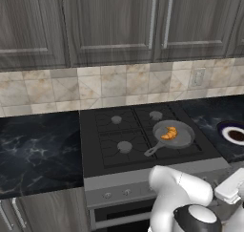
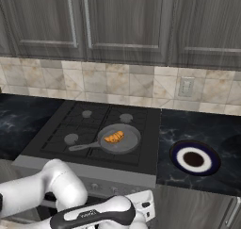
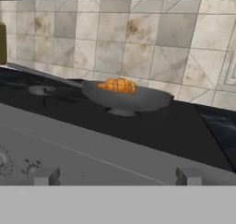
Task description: Pick the croissant and place it on the pan. Then turn on the stove to warm the croissant.
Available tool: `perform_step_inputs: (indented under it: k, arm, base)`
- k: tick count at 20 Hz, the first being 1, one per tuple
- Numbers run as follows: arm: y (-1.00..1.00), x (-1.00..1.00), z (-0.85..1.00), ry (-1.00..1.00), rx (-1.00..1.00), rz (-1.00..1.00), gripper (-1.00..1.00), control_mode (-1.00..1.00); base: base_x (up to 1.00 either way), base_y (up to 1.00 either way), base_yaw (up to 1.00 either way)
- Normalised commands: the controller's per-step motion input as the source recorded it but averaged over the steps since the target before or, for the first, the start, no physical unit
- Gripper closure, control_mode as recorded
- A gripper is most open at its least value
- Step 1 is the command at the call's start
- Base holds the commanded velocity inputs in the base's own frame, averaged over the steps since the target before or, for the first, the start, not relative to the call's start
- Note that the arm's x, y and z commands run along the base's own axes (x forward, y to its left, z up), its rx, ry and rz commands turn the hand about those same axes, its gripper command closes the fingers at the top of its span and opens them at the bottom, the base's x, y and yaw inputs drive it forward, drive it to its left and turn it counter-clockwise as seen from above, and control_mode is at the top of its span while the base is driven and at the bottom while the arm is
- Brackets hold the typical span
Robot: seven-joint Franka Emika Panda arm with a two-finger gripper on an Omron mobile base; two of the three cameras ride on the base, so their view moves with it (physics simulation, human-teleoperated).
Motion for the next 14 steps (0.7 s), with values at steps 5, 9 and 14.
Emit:
perform_step_inputs:
  k: [5, 9, 14]
  arm:
    - [0.00, 0.00, -0.37, 0.00, 0.02, 0.00, -1.00, -1.00]
    - [0.00, 0.00, -0.40, 0.00, 0.02, 0.00, -1.00, -1.00]
    - [-0.03, 0.01, -0.29, 0.00, 0.03, 0.00, -1.00, -1.00]
  base:
    - [0.00, 0.00, 0.00]
    - [0.00, 0.00, 0.00]
    - [0.00, 0.00, 0.00]
